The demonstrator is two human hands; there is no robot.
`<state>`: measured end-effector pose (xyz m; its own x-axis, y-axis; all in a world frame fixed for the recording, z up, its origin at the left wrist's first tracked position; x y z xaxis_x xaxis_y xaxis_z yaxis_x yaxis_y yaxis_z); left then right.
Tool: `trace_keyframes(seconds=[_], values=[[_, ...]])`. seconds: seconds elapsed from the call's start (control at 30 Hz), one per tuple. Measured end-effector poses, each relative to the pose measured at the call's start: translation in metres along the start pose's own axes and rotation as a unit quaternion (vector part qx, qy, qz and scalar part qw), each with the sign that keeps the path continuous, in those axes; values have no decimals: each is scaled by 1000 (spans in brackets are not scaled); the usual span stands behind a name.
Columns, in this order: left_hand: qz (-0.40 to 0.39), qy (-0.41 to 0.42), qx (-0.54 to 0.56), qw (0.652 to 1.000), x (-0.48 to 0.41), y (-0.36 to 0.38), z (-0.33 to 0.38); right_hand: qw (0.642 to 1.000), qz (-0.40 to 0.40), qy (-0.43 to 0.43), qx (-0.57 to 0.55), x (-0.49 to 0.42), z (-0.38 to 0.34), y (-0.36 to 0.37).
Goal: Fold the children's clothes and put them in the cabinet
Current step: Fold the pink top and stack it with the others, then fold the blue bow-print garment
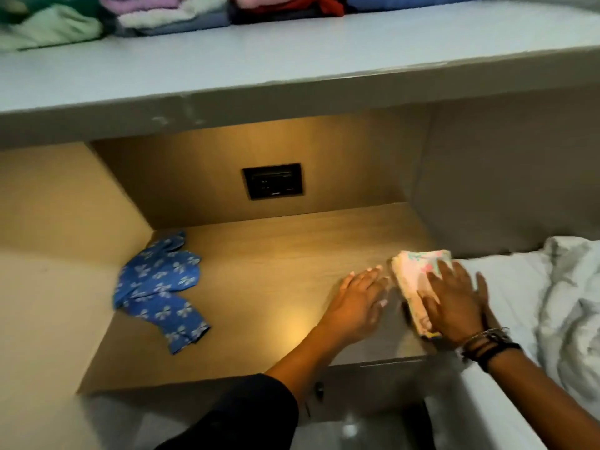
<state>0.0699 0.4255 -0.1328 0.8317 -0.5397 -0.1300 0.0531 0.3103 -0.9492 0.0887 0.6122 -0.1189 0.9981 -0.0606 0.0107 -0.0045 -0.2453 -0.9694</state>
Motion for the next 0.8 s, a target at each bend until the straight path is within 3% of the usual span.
trace_keyframes(seconds=[0.1,0.2,0.3,0.37,0.47,0.57,0.67,0.8], values=[[102,-91,-9,991,69,-40,-80,999,18,-46,9,-5,-73,-9],[161,-233,-50,958,146,-83,-183,987,-37,-152,-27,-11,-179,22],[60,-392,-118,910,206,-124,-266,961,-107,-245,-72,-5,-294,60],[4,-453,-125,883,236,-142,-304,944,-140,-285,-93,-3,-362,85],[-12,-466,-76,882,258,-144,-322,933,-175,-308,-61,-2,-427,125],[-12,-450,-84,889,262,-129,-327,940,-121,-317,-19,7,-457,144],[75,-454,-57,886,258,-126,-328,941,-86,-328,-17,11,-446,143],[183,-428,-38,884,254,-135,-311,924,-153,-350,19,16,-378,123]])
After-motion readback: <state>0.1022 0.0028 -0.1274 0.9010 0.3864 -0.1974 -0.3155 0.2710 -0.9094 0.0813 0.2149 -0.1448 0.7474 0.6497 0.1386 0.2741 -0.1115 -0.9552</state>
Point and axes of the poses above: each hand's wrist, its own x-axis away from the middle knuckle, its own y-axis out of the palm, z = x × y, the point moved 4 cm from there along -x, towards the middle knuckle, and after that the axes turned 8 degrees about -x, right-handed, at the moved point
